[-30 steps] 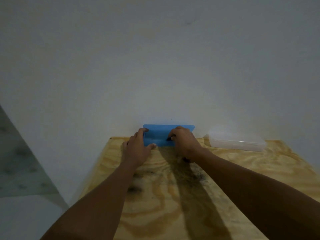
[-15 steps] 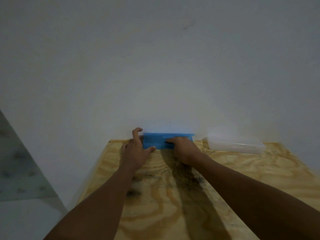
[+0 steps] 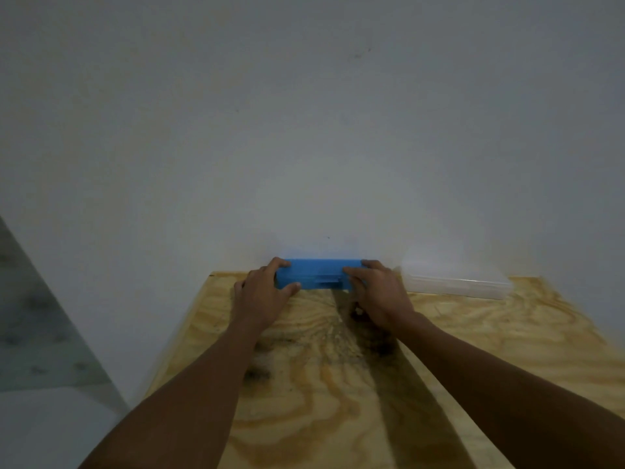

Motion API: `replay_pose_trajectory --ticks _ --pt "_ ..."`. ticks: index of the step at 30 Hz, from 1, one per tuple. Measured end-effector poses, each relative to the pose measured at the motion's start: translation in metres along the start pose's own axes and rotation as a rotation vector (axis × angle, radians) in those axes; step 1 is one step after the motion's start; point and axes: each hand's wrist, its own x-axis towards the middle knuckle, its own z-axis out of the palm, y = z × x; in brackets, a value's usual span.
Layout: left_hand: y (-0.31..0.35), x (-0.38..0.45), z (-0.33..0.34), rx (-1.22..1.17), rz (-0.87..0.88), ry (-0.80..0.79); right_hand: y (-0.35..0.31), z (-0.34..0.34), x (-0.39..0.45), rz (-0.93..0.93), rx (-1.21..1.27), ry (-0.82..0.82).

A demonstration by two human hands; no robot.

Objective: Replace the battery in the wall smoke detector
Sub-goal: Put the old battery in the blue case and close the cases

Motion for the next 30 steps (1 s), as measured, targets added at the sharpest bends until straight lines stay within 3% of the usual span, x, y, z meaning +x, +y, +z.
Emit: replay_pose_trajectory --ticks 12,17,23,27,30 --pt "0.002 0.0 0.001 0.0 0.027 0.008 0.005 0.011 0.001 0.034 -0.038 -0.044" --pt "0.008 -0.006 0.004 0.166 0.092 0.016 0.009 -0.013 -0.002 -0.015 -0.073 -0.233" --pt "0.046 -0.02 0.005 0.244 0.271 0.13 0.041 -0.058 -0.01 0.046 -0.045 0.018" --pt "0.115 -0.021 0.018 -0.049 0.455 -0.085 0.084 -0.088 -0.015 0.145 -0.119 0.05" --pt "0.156 -0.019 0.041 -0.101 0.479 -0.219 0.111 -0.102 -0.019 0.25 -0.138 0.023"
